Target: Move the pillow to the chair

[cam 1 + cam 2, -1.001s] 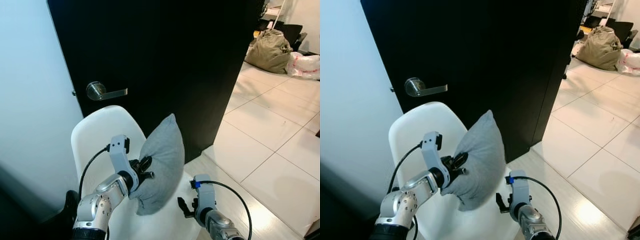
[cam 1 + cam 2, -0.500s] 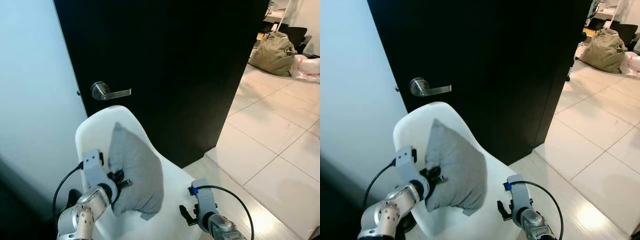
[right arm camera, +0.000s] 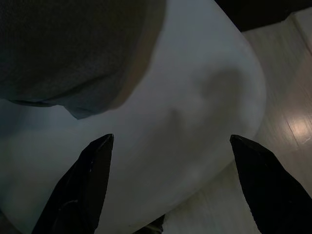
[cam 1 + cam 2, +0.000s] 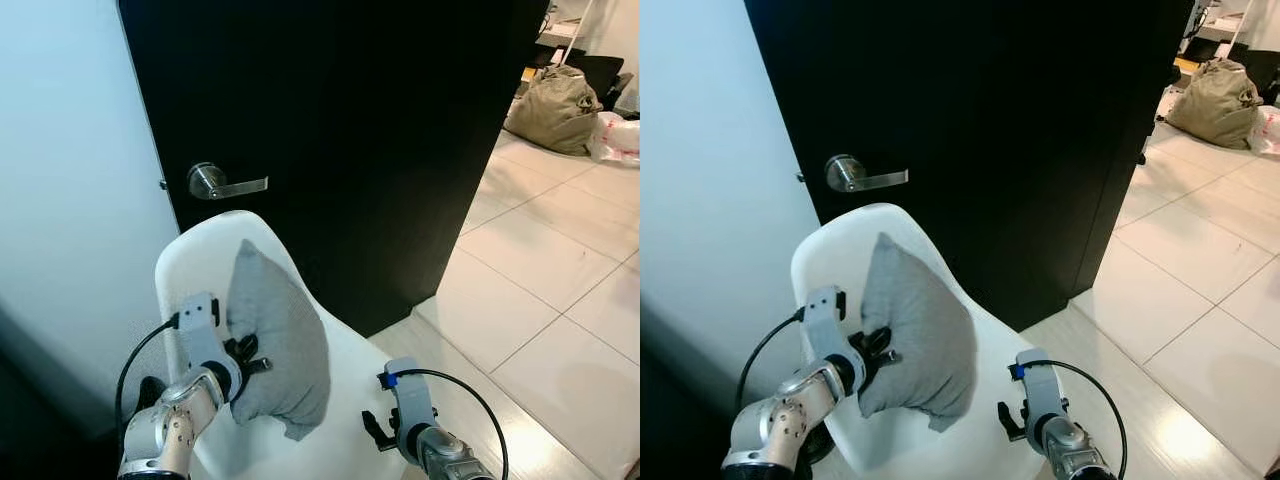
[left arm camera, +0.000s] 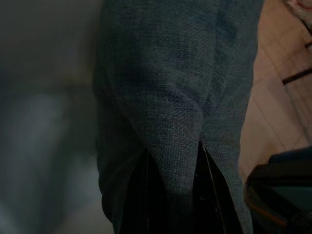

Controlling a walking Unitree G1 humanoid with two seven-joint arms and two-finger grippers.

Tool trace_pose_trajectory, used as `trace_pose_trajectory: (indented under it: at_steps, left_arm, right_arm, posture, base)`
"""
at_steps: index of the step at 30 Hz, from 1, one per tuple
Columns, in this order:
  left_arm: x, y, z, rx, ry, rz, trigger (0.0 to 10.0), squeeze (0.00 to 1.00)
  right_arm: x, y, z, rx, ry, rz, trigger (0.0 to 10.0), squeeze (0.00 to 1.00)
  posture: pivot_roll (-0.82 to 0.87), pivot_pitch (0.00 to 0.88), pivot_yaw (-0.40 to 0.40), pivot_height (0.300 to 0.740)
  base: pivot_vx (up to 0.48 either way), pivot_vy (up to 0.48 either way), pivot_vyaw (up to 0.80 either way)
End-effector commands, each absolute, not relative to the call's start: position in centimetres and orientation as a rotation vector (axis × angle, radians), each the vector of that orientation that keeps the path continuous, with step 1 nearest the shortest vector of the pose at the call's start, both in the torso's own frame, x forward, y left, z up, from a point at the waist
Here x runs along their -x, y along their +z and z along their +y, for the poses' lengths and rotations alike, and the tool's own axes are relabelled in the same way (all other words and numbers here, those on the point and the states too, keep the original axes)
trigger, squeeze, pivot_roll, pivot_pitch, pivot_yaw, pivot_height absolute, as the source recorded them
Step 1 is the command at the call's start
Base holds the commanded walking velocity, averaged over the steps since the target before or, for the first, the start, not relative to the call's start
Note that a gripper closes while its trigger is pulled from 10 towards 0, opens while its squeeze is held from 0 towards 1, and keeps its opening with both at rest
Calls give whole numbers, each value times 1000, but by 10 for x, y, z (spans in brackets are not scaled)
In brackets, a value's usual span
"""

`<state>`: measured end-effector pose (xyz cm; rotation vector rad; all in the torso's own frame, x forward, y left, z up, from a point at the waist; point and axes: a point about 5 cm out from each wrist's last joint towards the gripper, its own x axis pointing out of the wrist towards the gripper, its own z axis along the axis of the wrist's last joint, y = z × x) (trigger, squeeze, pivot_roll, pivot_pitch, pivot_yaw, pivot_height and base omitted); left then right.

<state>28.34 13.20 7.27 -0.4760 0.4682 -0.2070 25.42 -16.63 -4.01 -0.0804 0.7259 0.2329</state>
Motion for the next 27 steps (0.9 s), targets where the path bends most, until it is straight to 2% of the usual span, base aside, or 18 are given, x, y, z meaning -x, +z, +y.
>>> trace_pose_trajectory:
  at_steps: [1, 9, 27]
  left_arm:
    - [-287, 75, 132, 423, -236, 459, 10000, 0]
    - [-291, 77, 144, 348, -214, 439, 10000, 0]
    - [-293, 75, 141, 288, -214, 426, 10000, 0]
  right_arm:
    - [-253, -41, -167, 73, 225, 746, 10000, 0]
    - [-252, -42, -167, 75, 222, 747, 10000, 0]
    - [-250, -43, -166, 70, 226, 747, 10000, 0]
  posture:
    - [25, 9, -27, 675]
    - [26, 18, -30, 635]
    - [19, 28, -36, 635]
  base:
    - [0, 0, 0]
    - [0, 0, 0]
    - [0, 0, 0]
